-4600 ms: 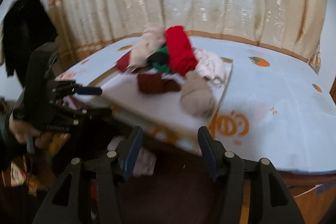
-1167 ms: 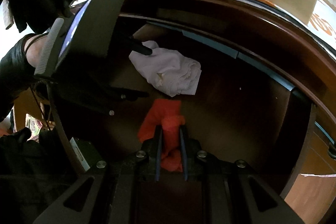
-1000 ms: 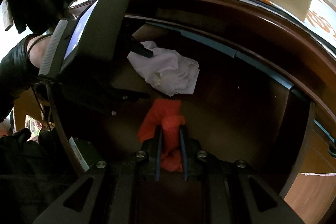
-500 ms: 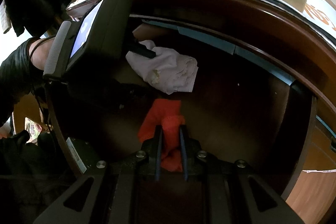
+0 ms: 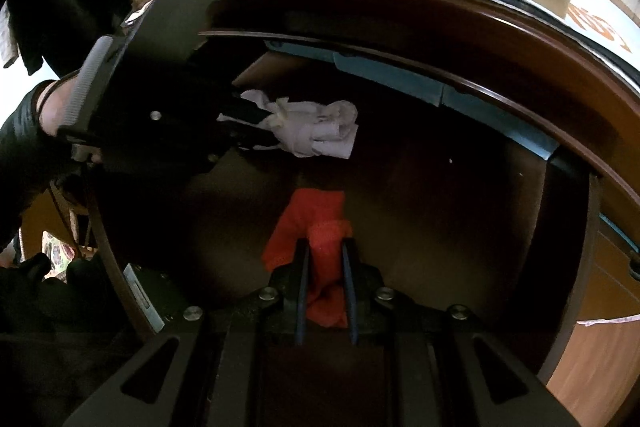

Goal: Take underwear out of drawer
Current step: 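Grasp the red garment with the right gripper while the left reaches the white one, then close the left gripper on the white garment while the right holds the red one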

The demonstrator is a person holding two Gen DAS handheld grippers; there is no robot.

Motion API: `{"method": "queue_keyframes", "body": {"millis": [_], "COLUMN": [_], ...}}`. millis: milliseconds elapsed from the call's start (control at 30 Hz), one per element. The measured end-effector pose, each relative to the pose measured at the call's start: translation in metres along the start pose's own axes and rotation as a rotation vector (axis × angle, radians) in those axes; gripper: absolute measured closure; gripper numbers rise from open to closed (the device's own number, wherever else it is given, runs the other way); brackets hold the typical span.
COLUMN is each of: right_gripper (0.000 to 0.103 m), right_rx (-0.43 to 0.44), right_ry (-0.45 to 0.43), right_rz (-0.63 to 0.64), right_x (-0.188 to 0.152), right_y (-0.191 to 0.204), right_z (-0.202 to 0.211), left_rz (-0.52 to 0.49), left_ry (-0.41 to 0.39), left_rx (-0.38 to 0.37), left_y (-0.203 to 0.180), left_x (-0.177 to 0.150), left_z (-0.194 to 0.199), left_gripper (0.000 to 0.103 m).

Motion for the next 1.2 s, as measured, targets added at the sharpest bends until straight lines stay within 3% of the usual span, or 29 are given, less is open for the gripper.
{"method": "queue_keyframes", "body": {"millis": [233, 667, 1200], "right_gripper": [0.086, 0.086, 0.086], "right_rx": [-0.016, -0.037, -0.065], "right_ry": [-0.031, -0.104, -0.173], "right_rz": [-0.002, -0.006, -0.017], "right_x": [-0.003, -0.011, -0.023], "right_y": [0.002, 0.003, 0.002], "right_z": [0.002, 0.018, 0.039], "left_rz": [0.099, 0.273, 0.345], "left_ry": [-0.033, -0.143, -0.239], "left_rx": [-0.015, -0.024, 0.037], "left_y": [0.027, 0.025, 0.036], "left_x": [-0.006, -0.012, -0.022], "left_z": [0.013, 0.034, 0.055], "left_gripper": [0.094, 0.094, 0.094]}}
Point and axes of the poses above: each gripper's, at about its wrist camera, not at the fingertips, and z roughly against the way its jaws point, y to its left, x to its top, the point moved 6 cm from there along -z, roughly the way its jaws point, and after that the axes turned 14 degrees about z, right-handed, at the moved point
